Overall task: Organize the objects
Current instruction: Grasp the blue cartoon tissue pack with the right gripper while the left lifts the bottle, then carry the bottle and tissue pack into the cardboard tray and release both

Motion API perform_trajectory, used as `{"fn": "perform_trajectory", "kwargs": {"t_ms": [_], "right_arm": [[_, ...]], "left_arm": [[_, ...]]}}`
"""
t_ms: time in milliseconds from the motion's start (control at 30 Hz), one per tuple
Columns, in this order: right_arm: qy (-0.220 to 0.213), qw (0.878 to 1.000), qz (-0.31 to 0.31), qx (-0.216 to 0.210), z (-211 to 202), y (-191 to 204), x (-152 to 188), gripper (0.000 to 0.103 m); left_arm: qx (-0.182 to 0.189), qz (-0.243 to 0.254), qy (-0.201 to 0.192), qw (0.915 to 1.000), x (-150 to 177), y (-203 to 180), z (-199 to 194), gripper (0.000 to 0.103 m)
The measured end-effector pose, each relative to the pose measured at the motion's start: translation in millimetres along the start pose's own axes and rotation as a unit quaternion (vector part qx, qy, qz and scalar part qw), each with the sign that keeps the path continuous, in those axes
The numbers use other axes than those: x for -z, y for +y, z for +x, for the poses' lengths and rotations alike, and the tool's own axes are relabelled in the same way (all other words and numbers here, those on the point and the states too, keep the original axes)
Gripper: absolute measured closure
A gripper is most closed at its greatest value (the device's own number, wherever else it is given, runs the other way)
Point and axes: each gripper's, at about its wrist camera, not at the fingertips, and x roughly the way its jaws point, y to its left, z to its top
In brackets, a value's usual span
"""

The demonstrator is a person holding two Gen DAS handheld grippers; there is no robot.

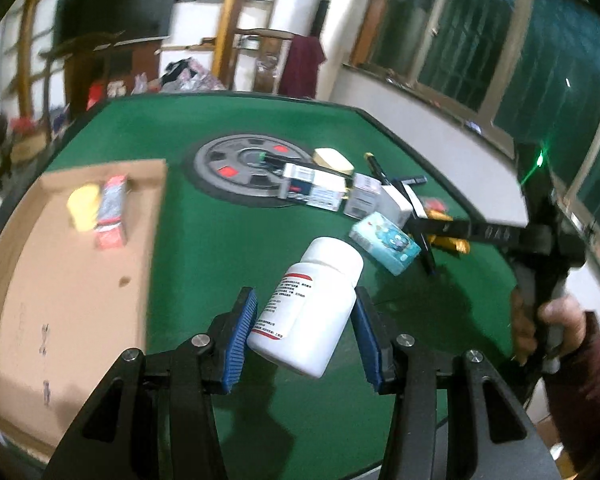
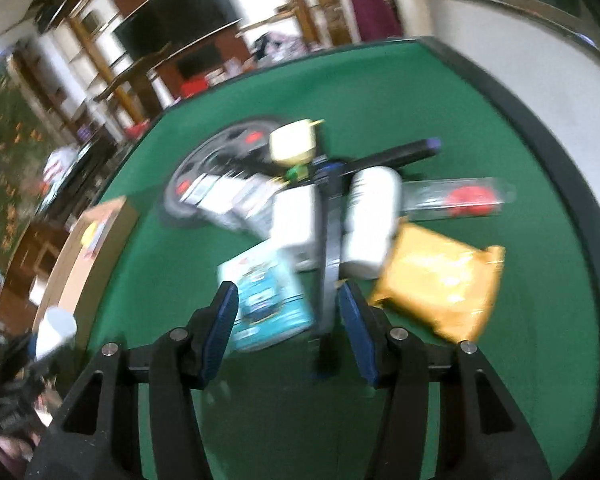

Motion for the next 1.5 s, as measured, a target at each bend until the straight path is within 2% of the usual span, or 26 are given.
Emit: {"fn": "perform_trajectory", "kwargs": {"t_ms": [133,233,367,500,633,767,800,867,900,1000,1233,1367,1500], "right_arm": [[0.035,0.998,-0.051,-0.001,29.4,26.7,-3.8,0.051],[0.060,0.993,-0.079,0.059,55.1,39.0,-8.1,0.051],[0.063,0.986,-0.120,0.094,68.4,53.5,-10.4,0.051],[0.067,0.968,-0.175,0.164,77.4,68.6,-1.9,0.051],[0.068,0.973,-0.153,0.156,69.0,64.8,-6.5,0.051],[0.075,0.972,-0.153,0.163,75.0,63.1,-5.6,0.050],[0.076,0.974,-0.146,0.158,74.7,61.9,-6.2,0.053],[0.077,0.976,-0.136,0.151,73.1,61.6,-8.2,0.072],[0.081,0.979,-0.125,0.139,71.2,58.8,-9.6,0.085],[0.086,0.987,-0.089,0.099,65.8,52.5,-10.9,0.092],[0.064,0.997,-0.051,0.016,40.4,65.9,-11.7,0.093],[0.048,0.996,-0.054,-0.047,23.4,98.9,-22.9,0.093],[0.050,0.991,-0.051,-0.116,22.7,139.9,-38.8,0.093]], "left_arm": [[-0.011,-0.021,-0.013,0.9996,3.7,17.7,-9.3,0.061],[-0.019,-0.035,-0.023,0.9989,6.5,30.6,-18.2,0.061],[-0.029,-0.051,-0.029,0.9979,8.1,45.0,-22.1,0.061],[-0.032,-0.064,-0.030,0.9970,9.6,54.4,-22.5,0.061],[-0.028,-0.066,-0.034,0.9969,13.9,58.9,-26.0,0.061],[-0.023,-0.074,-0.040,0.9962,15.3,66.4,-24.9,0.061],[-0.023,-0.077,-0.039,0.9960,14.5,69.6,-24.1,0.061],[-0.029,-0.085,-0.039,0.9952,13.6,75.7,-25.5,0.061],[-0.032,-0.089,-0.041,0.9947,13.1,79.5,-27.9,0.061],[-0.042,-0.095,-0.052,0.9932,12.2,89.3,-38.4,0.061],[-0.062,-0.106,-0.072,0.9898,2.2,114.5,-64.1,0.061],[-0.083,-0.100,-0.076,0.9887,-14.5,128.9,-71.4,0.061],[-0.097,-0.099,-0.068,0.9880,-32.2,148.8,-65.5,0.061]]}}
